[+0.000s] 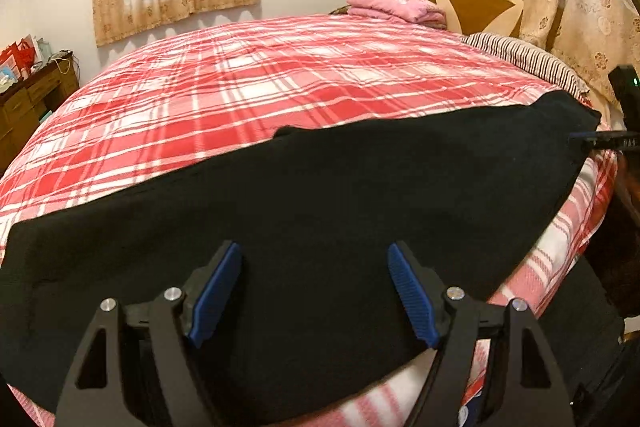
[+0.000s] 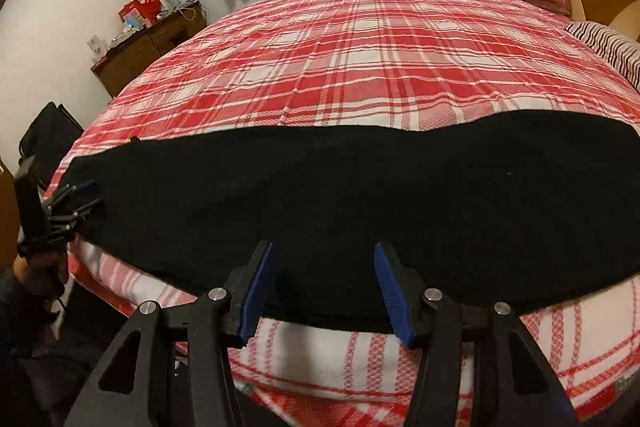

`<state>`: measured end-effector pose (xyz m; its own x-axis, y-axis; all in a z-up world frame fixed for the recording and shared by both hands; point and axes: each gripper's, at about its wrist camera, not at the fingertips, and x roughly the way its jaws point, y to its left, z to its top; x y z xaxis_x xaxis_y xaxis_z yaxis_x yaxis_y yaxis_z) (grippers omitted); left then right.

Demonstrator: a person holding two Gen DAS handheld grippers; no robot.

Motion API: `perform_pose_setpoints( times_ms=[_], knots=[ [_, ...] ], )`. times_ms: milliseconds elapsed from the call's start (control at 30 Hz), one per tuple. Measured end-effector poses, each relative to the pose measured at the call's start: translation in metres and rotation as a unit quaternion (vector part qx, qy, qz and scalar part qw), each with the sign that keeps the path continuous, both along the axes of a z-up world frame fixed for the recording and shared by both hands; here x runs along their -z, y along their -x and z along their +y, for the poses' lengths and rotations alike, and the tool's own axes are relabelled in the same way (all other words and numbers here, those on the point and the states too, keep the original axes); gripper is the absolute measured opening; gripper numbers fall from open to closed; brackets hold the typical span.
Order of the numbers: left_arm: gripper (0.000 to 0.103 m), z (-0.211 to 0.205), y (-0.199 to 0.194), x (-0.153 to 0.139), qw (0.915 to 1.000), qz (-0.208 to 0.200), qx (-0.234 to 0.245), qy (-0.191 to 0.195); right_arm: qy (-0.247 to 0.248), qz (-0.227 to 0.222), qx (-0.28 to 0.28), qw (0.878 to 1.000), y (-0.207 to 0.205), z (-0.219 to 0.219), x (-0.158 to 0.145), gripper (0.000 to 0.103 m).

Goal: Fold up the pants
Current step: 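Grasp the folded pants end with the right gripper and lift it toward the left tool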

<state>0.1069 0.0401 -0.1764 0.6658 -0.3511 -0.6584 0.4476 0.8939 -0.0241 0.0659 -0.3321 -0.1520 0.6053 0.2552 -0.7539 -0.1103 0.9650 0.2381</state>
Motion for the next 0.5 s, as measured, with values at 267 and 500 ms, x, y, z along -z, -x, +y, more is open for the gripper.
perform_pose_setpoints(
  times_ms=[267, 500],
  knots=[
    [0.093, 0.017, 0.000, 0.008, 0.9997, -0.011, -0.020, 0.013, -0.050, -0.003, -0.077, 0.996, -0.076, 0.090, -0.029, 0.054],
    [0.094, 0.021, 0.002, 0.009, 0.9996, -0.014, -0.014, 0.020, -0.066, 0.050, -0.158, 0.984, -0.154, 0.213, -0.011, 0.049]
  ],
)
